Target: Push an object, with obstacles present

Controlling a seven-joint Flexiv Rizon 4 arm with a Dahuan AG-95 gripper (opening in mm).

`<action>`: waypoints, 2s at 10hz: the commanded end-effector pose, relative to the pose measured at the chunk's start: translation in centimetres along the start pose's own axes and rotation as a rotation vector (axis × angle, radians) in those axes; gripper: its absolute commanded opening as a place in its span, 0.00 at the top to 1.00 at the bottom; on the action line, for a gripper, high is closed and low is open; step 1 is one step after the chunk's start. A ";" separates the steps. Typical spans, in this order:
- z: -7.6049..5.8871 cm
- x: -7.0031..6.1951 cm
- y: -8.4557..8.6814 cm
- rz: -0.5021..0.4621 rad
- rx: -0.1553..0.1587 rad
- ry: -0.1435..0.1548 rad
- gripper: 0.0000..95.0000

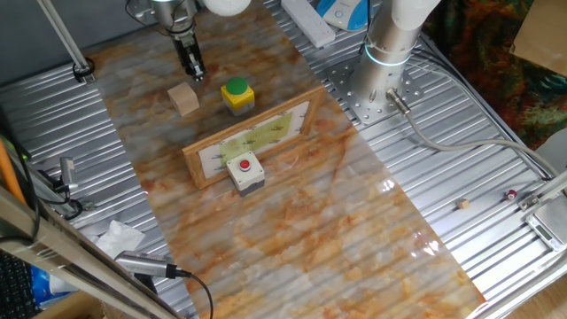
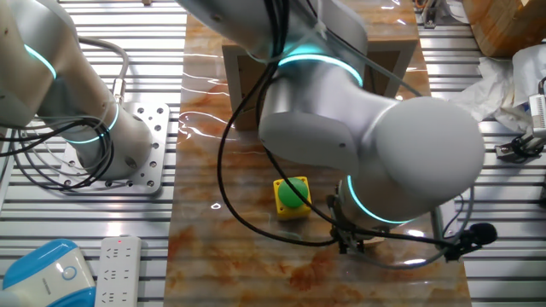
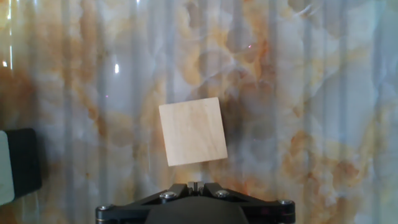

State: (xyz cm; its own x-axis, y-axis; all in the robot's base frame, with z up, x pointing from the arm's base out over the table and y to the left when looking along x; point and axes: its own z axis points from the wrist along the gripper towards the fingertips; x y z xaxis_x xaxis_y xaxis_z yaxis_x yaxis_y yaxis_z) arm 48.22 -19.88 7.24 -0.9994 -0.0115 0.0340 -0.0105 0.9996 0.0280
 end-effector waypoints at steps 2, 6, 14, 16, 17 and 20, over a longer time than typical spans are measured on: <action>0.8 -0.1 -0.3 -0.004 0.000 -0.006 1.00; 2.0 -0.1 -0.5 -0.016 -0.001 -0.017 1.00; 3.9 -0.5 -0.7 -0.031 0.008 -0.031 1.00; 4.1 -0.6 -0.7 -0.037 0.012 -0.034 1.00; 4.2 -0.7 -0.7 -0.039 0.013 -0.034 1.00; 4.2 -0.9 -0.8 -0.057 0.025 -0.033 1.00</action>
State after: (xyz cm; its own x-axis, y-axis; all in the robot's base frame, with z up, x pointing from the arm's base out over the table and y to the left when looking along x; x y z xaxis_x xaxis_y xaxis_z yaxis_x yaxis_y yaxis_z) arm 49.05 -20.53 3.05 -0.9976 -0.0692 0.0003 -0.0691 0.9976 0.0043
